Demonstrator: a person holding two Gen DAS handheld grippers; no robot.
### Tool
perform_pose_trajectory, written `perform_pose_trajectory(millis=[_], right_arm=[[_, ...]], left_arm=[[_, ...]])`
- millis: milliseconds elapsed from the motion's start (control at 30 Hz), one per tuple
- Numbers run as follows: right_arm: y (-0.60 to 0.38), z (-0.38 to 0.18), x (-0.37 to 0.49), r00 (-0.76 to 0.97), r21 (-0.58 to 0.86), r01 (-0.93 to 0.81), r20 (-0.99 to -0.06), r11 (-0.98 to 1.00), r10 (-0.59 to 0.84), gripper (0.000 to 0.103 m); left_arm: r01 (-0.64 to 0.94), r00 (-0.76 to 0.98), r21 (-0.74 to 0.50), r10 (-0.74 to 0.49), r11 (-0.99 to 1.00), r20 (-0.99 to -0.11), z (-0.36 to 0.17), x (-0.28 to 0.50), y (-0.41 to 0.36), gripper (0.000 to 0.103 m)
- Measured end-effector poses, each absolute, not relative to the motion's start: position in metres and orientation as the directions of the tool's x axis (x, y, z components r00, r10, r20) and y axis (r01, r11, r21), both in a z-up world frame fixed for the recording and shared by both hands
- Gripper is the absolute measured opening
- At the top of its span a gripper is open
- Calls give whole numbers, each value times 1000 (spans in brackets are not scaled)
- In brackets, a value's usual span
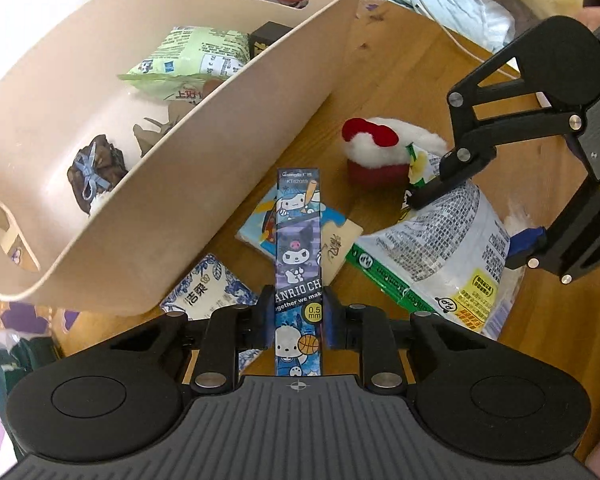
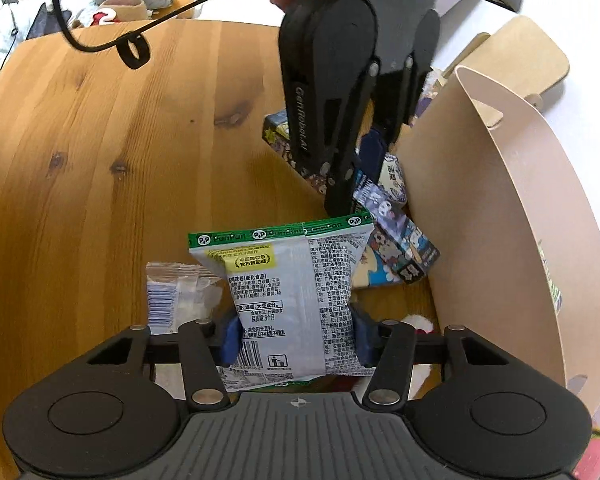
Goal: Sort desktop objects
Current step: 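Grasp the purple cartoon stick pack with the left tool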
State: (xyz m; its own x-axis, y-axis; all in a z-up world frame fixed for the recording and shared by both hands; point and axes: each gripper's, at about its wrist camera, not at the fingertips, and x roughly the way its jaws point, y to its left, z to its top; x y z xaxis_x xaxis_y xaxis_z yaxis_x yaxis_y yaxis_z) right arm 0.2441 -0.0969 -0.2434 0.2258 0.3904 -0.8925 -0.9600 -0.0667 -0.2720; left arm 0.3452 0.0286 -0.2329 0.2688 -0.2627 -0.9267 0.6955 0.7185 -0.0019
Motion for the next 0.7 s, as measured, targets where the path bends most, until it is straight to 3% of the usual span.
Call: perform_pose_trajectory(millis=[400,700], right_arm=[[-115,-213,267,201,-186,-980,-886,75,418,49],[-135,-183,275,268,-230,-963,-854,139,445,50]], left_arm=[[718,313,51,-256,695,-915,-198,320,33,23],[679,382,71,-268,731,-885,-159,313,47,23]])
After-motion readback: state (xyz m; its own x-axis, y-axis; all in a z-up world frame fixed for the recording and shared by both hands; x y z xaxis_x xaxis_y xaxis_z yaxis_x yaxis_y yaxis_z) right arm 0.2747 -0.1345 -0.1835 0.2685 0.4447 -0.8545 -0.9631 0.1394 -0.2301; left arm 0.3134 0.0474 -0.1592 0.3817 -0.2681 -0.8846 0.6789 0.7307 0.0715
